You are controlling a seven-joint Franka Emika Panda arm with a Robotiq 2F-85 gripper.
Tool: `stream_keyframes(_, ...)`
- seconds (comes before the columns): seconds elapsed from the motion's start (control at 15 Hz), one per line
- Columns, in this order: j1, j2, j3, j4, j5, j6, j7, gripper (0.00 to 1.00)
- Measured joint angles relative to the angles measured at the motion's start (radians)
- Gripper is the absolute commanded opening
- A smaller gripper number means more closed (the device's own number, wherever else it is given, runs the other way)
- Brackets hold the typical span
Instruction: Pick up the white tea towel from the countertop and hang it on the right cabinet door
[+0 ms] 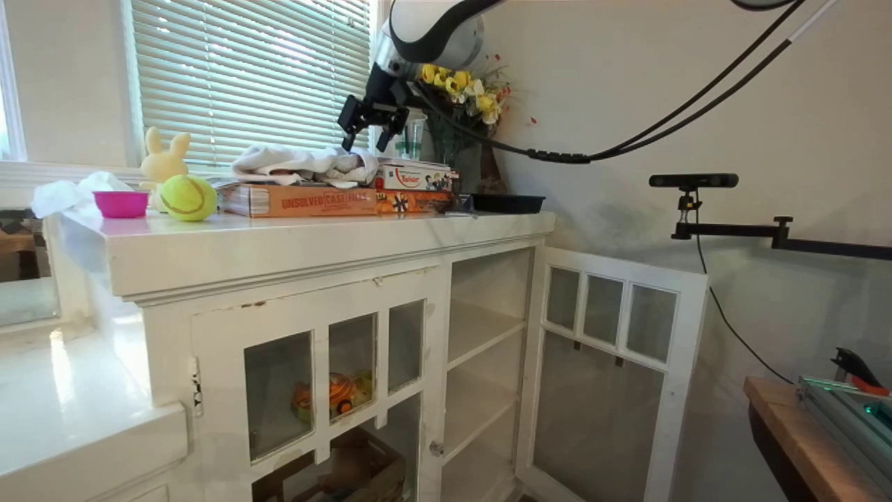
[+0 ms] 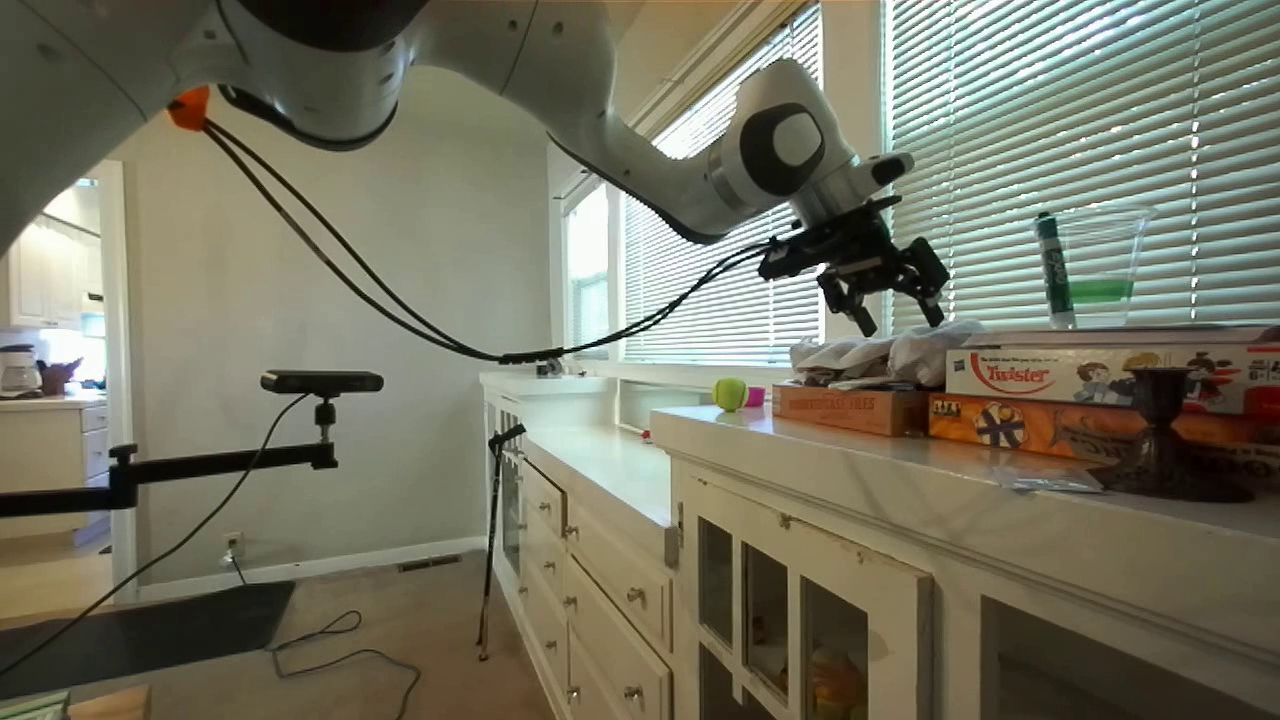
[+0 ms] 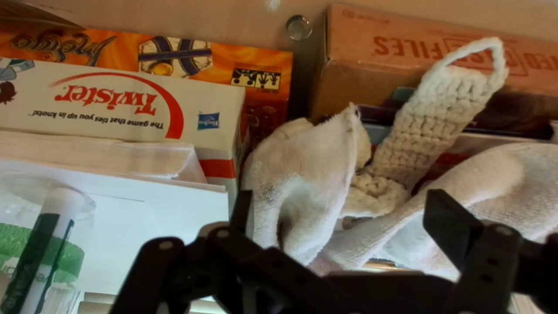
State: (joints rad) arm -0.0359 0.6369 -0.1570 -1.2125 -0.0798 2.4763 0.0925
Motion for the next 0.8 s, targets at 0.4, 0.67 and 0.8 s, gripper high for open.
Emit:
stream_keyframes(0.4, -0.001, 0.054, -0.001, 0.044, 0.0, -0.001, 0.0, 0.66)
stream_keyframes(0.67, -0.001, 0.065, -0.009, 0.068, 0.0, -0.001, 0.0, 0.36)
stream_keyframes(0.8, -0.001, 0.065, -0.013, 0.078, 0.0, -0.001, 0.0, 0.24)
